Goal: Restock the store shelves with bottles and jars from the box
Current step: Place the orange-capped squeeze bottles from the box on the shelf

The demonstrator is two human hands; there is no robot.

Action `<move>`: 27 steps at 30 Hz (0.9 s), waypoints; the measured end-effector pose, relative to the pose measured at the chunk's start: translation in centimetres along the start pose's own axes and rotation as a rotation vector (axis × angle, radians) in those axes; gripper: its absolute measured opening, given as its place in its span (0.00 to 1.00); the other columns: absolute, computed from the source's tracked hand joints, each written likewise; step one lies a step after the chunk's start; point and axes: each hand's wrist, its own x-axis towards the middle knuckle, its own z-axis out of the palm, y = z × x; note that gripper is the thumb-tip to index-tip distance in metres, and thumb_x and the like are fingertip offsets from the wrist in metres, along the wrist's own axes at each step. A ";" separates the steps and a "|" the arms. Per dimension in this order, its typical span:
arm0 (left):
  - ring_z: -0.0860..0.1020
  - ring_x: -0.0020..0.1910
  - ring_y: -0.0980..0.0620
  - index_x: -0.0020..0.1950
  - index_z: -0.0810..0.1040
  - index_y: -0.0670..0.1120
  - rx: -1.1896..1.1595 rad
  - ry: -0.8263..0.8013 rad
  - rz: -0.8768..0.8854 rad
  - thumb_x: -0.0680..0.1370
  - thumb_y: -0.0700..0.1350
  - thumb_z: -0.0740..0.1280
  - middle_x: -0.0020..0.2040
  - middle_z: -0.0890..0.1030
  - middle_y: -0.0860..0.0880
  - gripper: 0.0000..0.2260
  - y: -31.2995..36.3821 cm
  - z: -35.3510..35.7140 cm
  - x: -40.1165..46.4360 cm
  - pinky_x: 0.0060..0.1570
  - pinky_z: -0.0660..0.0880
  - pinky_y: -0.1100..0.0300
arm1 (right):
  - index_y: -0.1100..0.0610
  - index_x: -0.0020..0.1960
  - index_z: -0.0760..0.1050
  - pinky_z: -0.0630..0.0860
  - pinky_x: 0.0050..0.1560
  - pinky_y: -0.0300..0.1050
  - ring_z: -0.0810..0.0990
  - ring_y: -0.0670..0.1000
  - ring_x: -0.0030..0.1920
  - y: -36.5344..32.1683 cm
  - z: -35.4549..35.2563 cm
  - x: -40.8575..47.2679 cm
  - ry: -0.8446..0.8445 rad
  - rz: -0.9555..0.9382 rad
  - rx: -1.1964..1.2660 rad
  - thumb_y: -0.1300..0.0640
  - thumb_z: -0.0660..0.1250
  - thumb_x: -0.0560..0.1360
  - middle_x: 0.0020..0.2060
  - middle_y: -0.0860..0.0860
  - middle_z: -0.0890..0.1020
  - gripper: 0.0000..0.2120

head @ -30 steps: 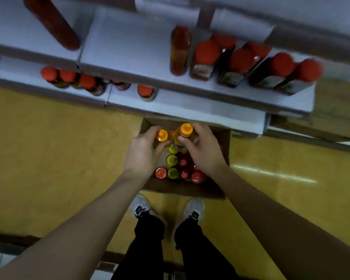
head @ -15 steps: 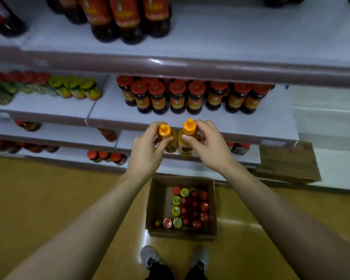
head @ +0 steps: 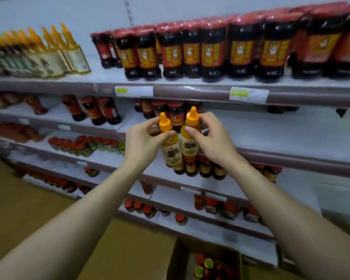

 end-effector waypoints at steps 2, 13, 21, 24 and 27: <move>0.83 0.46 0.68 0.59 0.85 0.55 0.019 0.015 0.032 0.74 0.52 0.79 0.43 0.84 0.64 0.15 1.3 -2.3 0.9 0.47 0.83 0.62 | 0.52 0.59 0.79 0.77 0.53 0.49 0.78 0.46 0.51 -2.1 0.4 2.0 -0.013 -0.058 0.012 0.46 0.70 0.81 0.49 0.45 0.76 0.12; 0.85 0.47 0.64 0.59 0.86 0.55 0.011 0.093 0.064 0.74 0.52 0.78 0.48 0.88 0.58 0.14 1.1 -16.8 6.7 0.46 0.83 0.62 | 0.44 0.54 0.79 0.78 0.51 0.48 0.79 0.46 0.51 -13.8 7.8 10.3 -0.034 -0.203 0.064 0.46 0.70 0.81 0.51 0.47 0.78 0.04; 0.84 0.49 0.63 0.67 0.83 0.51 -0.090 0.045 0.086 0.74 0.51 0.79 0.52 0.87 0.54 0.22 -4.6 -28.7 10.8 0.53 0.83 0.58 | 0.46 0.55 0.81 0.77 0.46 0.42 0.80 0.43 0.48 -21.7 18.1 14.5 0.046 -0.217 0.018 0.48 0.71 0.81 0.51 0.47 0.81 0.05; 0.84 0.52 0.61 0.70 0.80 0.50 -0.111 0.029 0.106 0.74 0.51 0.79 0.54 0.87 0.53 0.26 -6.6 -32.1 12.5 0.54 0.83 0.57 | 0.40 0.51 0.79 0.79 0.48 0.45 0.80 0.45 0.49 -23.9 21.4 15.7 0.070 -0.214 0.010 0.48 0.71 0.81 0.52 0.48 0.81 0.03; 0.84 0.57 0.58 0.72 0.78 0.48 -0.124 -0.008 0.125 0.75 0.50 0.78 0.59 0.86 0.51 0.26 -8.4 -35.1 14.7 0.58 0.82 0.54 | 0.36 0.50 0.78 0.78 0.49 0.45 0.80 0.46 0.51 -25.5 24.4 17.2 0.078 -0.191 0.003 0.47 0.71 0.81 0.52 0.46 0.81 0.05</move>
